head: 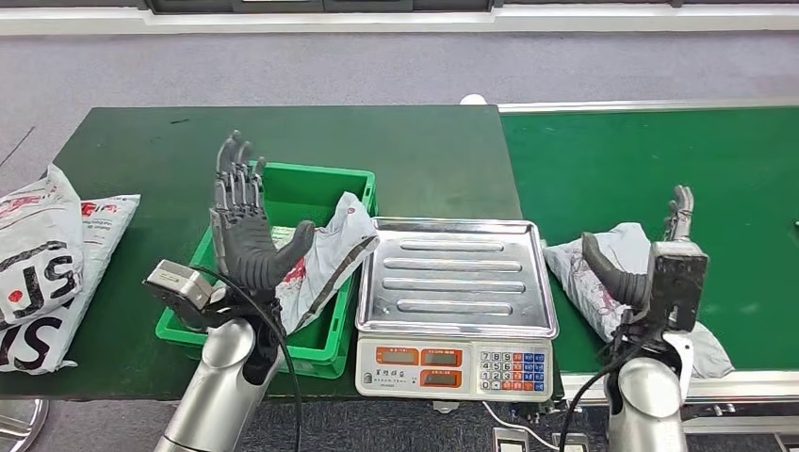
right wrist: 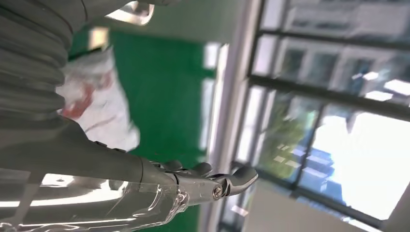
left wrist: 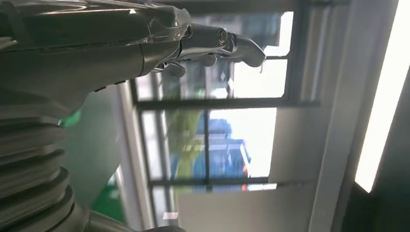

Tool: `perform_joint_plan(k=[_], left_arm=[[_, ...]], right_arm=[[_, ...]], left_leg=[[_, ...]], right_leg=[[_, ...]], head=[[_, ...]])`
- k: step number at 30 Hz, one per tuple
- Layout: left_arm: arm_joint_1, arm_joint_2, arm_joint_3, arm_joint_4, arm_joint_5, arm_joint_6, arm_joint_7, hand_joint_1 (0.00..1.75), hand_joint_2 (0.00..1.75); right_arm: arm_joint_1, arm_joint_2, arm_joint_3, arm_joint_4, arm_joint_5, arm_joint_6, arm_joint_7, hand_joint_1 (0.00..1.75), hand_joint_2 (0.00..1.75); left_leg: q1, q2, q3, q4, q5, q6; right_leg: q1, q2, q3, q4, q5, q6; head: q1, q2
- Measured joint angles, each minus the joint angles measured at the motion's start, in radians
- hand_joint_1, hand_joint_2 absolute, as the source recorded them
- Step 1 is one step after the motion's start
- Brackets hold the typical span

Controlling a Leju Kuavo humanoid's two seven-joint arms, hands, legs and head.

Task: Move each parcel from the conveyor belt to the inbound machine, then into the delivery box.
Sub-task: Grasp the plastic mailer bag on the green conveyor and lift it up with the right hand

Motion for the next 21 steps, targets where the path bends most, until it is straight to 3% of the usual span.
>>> perform_joint_plan(k=[3,8,14,18,21], left_arm=[[0.016,-0.013,0.0,0.036,0.02,-0.077,0.049,0.0,1.75],[0.035,-0.041,0.0,0.077,-0.041,-0.102,0.114,0.0,1.75],[0.04,-0.061,0.0,0.094,-0.058,-0.107,0.132,0.0,1.75],[0.041,-0.068,0.0,0.103,-0.085,-0.122,0.153,0.0,1.75],[0.043,-0.073,0.0,0.111,-0.103,-0.123,0.157,0.0,1.75]], right_arm=[[-0.056,-0.026,-0.044,0.118,0.153,-0.044,0.15,0.0,1.75],[-0.146,-0.07,-0.143,0.377,0.393,-0.04,0.397,0.0,1.75],[-0.198,-0.095,-0.219,0.567,0.465,-0.023,0.451,0.0,1.75],[-0.224,-0.108,-0.245,0.659,0.543,0.082,0.556,0.0,1.75],[-0.242,-0.117,-0.267,0.737,0.583,0.143,0.588,0.0,1.75]], left_leg=[[0.0,0.0,0.0,0.001,0.0,0.0],[0.0,-0.001,-0.001,0.001,0.0,0.001],[0.0,-0.001,-0.001,0.001,0.0,0.001],[0.0,-0.001,-0.001,0.001,0.0,0.001],[0.0,-0.001,-0.001,0.001,0.0,0.001]], right_leg=[[0.0,0.0,0.0,0.0,0.001,0.0],[0.0,-0.001,0.0,0.0,0.001,0.001],[0.0,-0.001,-0.001,0.0,0.0,0.001],[0.0,-0.001,-0.001,0.0,0.0,0.001],[0.0,-0.001,-0.001,0.0,0.0,0.001]], head=[[0.0,0.0],[0.0,0.0],[0.0,0.0],[0.0,0.0],[0.0,0.0]])
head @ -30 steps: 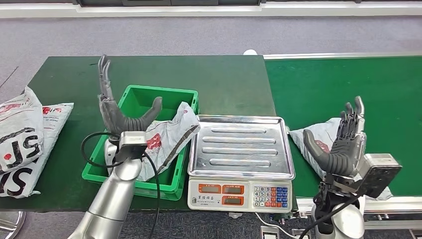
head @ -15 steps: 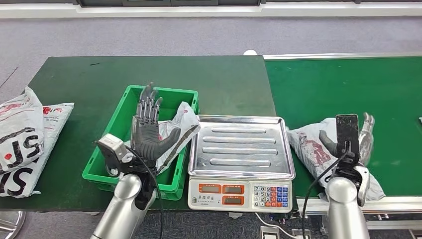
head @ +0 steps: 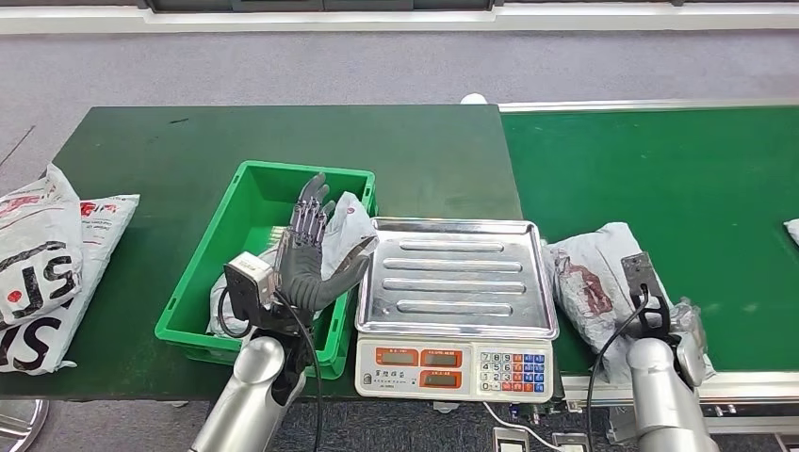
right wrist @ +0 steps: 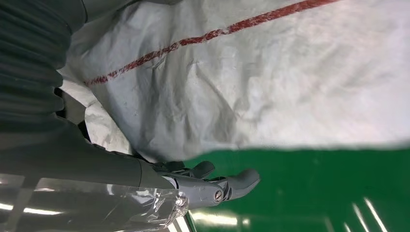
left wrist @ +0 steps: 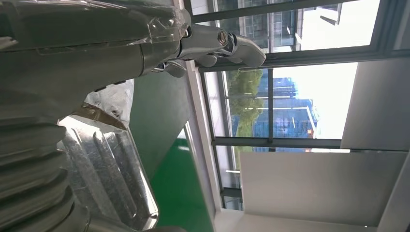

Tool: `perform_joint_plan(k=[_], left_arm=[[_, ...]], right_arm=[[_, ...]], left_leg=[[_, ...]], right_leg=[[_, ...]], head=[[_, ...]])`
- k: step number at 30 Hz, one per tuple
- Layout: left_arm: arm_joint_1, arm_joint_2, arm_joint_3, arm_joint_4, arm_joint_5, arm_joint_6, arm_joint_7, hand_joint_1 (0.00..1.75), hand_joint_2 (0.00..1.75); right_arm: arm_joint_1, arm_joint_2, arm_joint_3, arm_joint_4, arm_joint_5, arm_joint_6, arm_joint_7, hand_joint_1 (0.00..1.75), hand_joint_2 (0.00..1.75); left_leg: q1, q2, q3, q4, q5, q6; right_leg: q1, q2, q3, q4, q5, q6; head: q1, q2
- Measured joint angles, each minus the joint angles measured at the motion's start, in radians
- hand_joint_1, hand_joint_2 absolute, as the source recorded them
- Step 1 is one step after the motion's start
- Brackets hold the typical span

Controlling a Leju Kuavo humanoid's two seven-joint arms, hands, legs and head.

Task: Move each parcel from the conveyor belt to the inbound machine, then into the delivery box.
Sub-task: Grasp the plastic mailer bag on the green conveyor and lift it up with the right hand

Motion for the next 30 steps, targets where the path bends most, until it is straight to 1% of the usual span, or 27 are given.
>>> perform_joint_plan(k=[4,9,10,13,14,17,20,25,30], left_arm=[[0.003,-0.004,0.0,0.006,-0.006,0.0,0.0,0.0,1.75],[0.005,-0.007,0.0,0.009,-0.006,0.0,0.0,0.0,1.75],[0.005,-0.007,0.0,0.01,-0.007,0.0,0.002,0.0,1.75],[0.006,-0.008,0.0,0.01,-0.015,-0.006,0.011,0.0,1.75],[0.006,-0.008,0.0,0.009,-0.018,-0.009,0.014,0.0,1.75],[0.011,-0.008,0.0,0.002,-0.022,-0.016,0.019,0.0,1.75],[0.024,-0.007,0.003,-0.015,-0.025,-0.015,0.018,0.0,1.75],[0.063,-0.004,0.015,-0.064,-0.029,-0.009,0.018,0.0,1.75],[0.077,-0.002,0.045,-0.097,-0.026,-0.009,0.012,0.0,1.75]], right_arm=[[-0.019,-0.007,-0.015,0.068,0.015,0.024,0.006,0.0,1.75],[-0.035,-0.012,-0.017,0.109,0.024,0.04,0.009,0.0,1.75],[-0.038,-0.013,-0.018,0.116,0.028,0.052,0.011,0.25,1.75],[-0.051,-0.018,-0.026,0.141,0.048,0.099,0.017,1.56,1.75],[-0.055,-0.02,-0.029,0.151,0.053,0.114,0.015,1.75,1.75],[-0.065,-0.025,-0.031,0.173,0.062,0.138,-0.016,1.75,1.75],[-0.073,-0.026,-0.031,0.179,0.062,0.114,-0.07,1.75,1.75],[-0.092,0.0,-0.031,0.152,0.014,0.016,-0.197,1.75,1.75],[-0.093,0.038,-0.031,0.052,-0.078,-0.086,-0.319,1.75,1.75]], left_leg=[[0.0,0.0,0.0,0.0,0.0,0.0],[0.0,0.0,0.0,0.0,0.0,0.0],[0.0,0.0,0.0,0.0,0.0,0.0],[0.0,0.0,0.0,0.0,0.0,0.0],[0.0,0.0,0.001,0.0,0.0,0.0],[0.0,0.0,0.001,0.0,0.0,0.0],[0.0,0.0,0.001,0.0,0.0,0.0],[0.0,0.0,0.0,0.0,0.0,0.0],[0.0,-0.002,0.0,0.0,0.001,0.0]], right_leg=[[0.0,0.0,0.0,0.0,0.0,0.0],[0.0,0.0,0.0,0.0,0.0,0.0],[0.0,0.0,0.0,0.0,0.0,0.0],[0.0,0.0,0.001,0.0,0.0,0.0],[0.0,-0.001,0.001,0.0,0.0,0.0],[0.0,-0.001,0.002,0.0,0.0,0.0],[0.0,0.0,0.002,0.0,0.0,0.0],[0.0,0.0,0.002,0.0,0.0,0.0],[0.0,-0.002,0.002,0.0,0.0,0.0]], head=[[0.0,0.0],[0.0,0.0],[0.0,0.0],[0.0,0.0],[0.0,0.0],[0.0,0.0],[0.0,0.0],[0.0,0.0],[0.0,0.0]])
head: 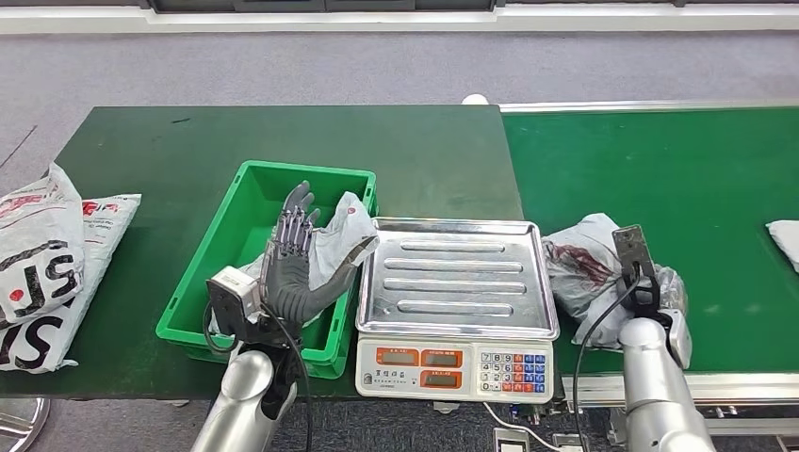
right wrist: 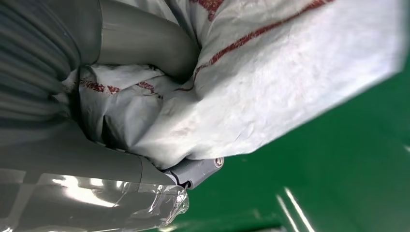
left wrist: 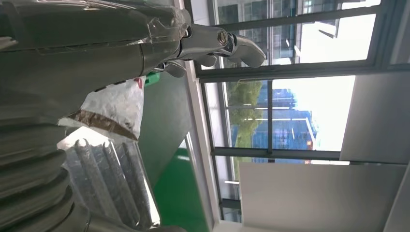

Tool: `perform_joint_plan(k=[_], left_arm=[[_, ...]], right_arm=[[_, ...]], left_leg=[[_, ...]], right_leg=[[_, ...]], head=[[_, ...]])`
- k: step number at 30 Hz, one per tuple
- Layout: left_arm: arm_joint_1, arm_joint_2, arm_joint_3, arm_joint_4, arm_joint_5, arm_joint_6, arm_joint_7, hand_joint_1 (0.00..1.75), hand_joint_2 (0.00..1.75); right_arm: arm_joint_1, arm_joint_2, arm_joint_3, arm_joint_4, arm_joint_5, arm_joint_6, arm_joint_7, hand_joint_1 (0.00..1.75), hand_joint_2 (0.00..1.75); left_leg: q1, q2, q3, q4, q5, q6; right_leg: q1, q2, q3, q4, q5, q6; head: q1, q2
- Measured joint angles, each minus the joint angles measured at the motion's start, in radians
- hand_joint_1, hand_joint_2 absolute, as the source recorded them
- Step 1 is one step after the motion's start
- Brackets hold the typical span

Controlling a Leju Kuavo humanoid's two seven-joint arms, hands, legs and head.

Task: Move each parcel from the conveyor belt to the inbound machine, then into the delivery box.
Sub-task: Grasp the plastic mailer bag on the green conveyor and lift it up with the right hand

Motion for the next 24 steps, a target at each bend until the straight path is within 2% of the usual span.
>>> perform_joint_plan(k=[5,11,13,16,20,24], left_arm=[[0.001,0.001,0.023,-0.009,0.009,-0.007,-0.015,0.0,1.75],[0.001,0.001,0.029,-0.009,0.009,-0.007,-0.02,0.0,1.75],[0.0,0.001,0.029,-0.009,0.01,-0.007,-0.025,0.0,1.75],[-0.003,0.001,0.029,-0.007,0.009,-0.01,-0.041,0.0,1.75],[-0.018,0.0,0.029,0.001,-0.035,-0.036,-0.067,0.0,1.75],[-0.039,-0.001,0.028,0.005,-0.064,-0.043,-0.103,0.0,1.75]], right_arm=[[0.02,0.036,0.001,-0.149,-0.093,-0.086,-0.134,1.75,1.75],[0.034,0.054,0.002,-0.234,-0.109,-0.094,-0.149,1.75,1.75],[0.042,0.06,0.003,-0.253,-0.141,-0.116,-0.182,1.75,1.75],[0.067,0.073,0.003,-0.315,-0.258,-0.179,-0.289,1.75,1.75],[0.118,0.097,0.003,-0.474,-0.449,-0.267,-0.444,1.75,1.75],[0.177,0.128,0.017,-0.651,-0.548,-0.332,-0.571,1.75,1.75]], left_leg=[[0.0,0.0,-0.001,0.0,0.0,0.0],[0.0,-0.001,-0.001,0.0,0.0,0.0],[0.0,-0.001,-0.001,0.0,0.0,0.0],[0.0,-0.001,-0.001,0.0,0.0,0.0],[0.0,-0.002,-0.001,0.0,0.0,0.0],[0.0,-0.002,-0.002,0.0,-0.001,0.0]], right_leg=[[0.0,0.0,-0.001,0.0,0.0,0.0],[0.0,0.0,-0.001,0.0,0.0,0.0],[0.0,0.0,-0.001,0.0,0.0,0.0],[0.0,-0.001,-0.002,0.0,0.0,0.0],[0.0,-0.001,-0.002,0.0,-0.001,0.0],[0.0,-0.001,-0.002,0.0,-0.001,-0.001]], head=[[0.0,0.0],[0.0,0.0],[0.0,0.0],[0.0,0.0],[0.0,0.0],[0.0,0.0]])
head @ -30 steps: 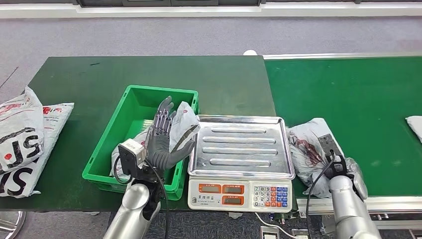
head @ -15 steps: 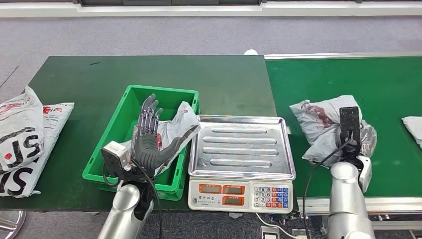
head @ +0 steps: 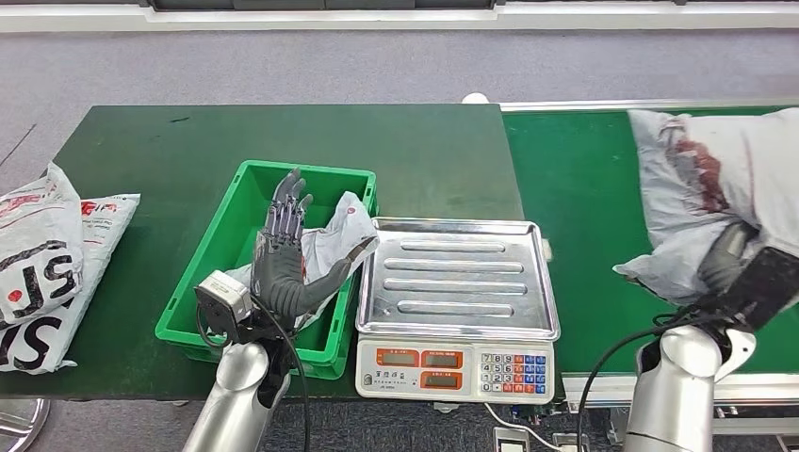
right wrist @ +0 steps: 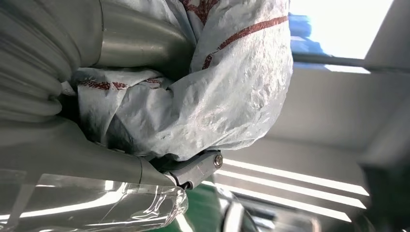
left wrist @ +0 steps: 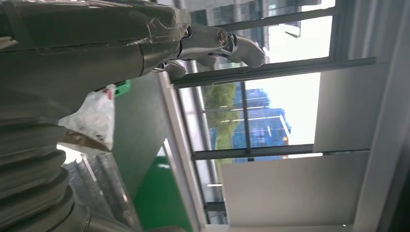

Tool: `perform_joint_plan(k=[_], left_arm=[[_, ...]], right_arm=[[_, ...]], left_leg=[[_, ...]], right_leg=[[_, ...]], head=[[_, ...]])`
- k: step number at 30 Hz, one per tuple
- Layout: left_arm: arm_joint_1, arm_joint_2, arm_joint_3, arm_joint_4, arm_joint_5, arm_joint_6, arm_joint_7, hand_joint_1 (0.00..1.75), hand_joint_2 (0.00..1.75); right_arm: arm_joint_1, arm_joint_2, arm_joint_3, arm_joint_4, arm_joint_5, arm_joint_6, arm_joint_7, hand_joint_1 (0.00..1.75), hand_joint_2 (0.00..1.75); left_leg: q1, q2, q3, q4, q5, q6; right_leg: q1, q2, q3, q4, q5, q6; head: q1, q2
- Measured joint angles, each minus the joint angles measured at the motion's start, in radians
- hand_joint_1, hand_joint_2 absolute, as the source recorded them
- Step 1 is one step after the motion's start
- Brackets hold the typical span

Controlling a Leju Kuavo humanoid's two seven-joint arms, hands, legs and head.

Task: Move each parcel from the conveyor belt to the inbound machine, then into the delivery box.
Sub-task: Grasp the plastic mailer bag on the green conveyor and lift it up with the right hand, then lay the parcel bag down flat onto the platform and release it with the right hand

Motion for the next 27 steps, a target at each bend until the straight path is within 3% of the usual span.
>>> perform_joint_plan(k=[3,7,9,15,25,26,27], left_arm=[[-0.01,0.001,0.0,0.0,-0.006,0.008,-0.028,0.0,1.75],[-0.01,0.003,0.0,-0.004,-0.006,0.023,-0.055,0.0,1.75],[-0.01,0.003,0.0,-0.008,-0.006,0.023,-0.059,0.0,1.75],[-0.009,0.01,0.0,-0.009,-0.017,0.007,-0.059,0.0,1.75],[-0.008,0.016,0.0,-0.005,-0.04,0.001,-0.053,0.0,1.75],[-0.007,0.017,0.0,-0.004,-0.041,0.001,-0.053,0.0,1.75],[-0.007,0.018,0.0,-0.003,-0.041,0.001,-0.052,0.0,1.75]], right_arm=[[0.03,0.013,0.054,-0.094,0.048,0.059,0.011,1.75,1.75],[0.032,0.014,0.203,-0.105,0.349,0.23,0.135,1.75,1.75],[0.028,0.013,0.287,-0.08,0.436,0.299,0.168,1.75,1.75],[0.016,0.005,0.475,0.043,0.49,0.484,0.233,1.75,1.75],[-0.05,-0.035,0.584,0.263,0.46,0.603,0.264,1.75,1.75],[-0.057,-0.037,0.589,0.277,0.452,0.609,0.262,1.68,1.75],[-0.063,-0.04,0.595,0.288,0.445,0.615,0.261,1.24,1.75]], left_leg=[[0.0,0.003,0.0,-0.001,-0.001,-0.001],[0.0,0.008,0.002,-0.001,-0.001,-0.001],[0.0,0.007,0.002,-0.001,0.0,-0.002],[0.001,0.001,0.0,-0.001,0.003,-0.002],[0.0,0.0,-0.001,-0.001,0.002,-0.001],[0.0,0.0,0.0,-0.001,0.001,-0.001],[0.0,0.0,0.0,-0.001,0.002,-0.001]], right_leg=[[0.0,0.003,0.0,0.0,0.0,0.0],[0.0,0.006,0.0,0.0,0.001,-0.001],[0.001,0.005,0.0,0.0,0.001,-0.001],[0.001,0.001,0.0,0.0,0.001,-0.002],[0.0,0.0,0.0,0.0,0.001,-0.001],[0.0,0.0,0.0,0.0,0.001,-0.001],[0.001,0.0,0.0,0.0,0.001,-0.001]], head=[[0.0,0.0],[0.0,0.0],[0.0,0.0],[0.0,0.0],[0.0,0.0],[0.0,0.0],[0.0,0.0]])
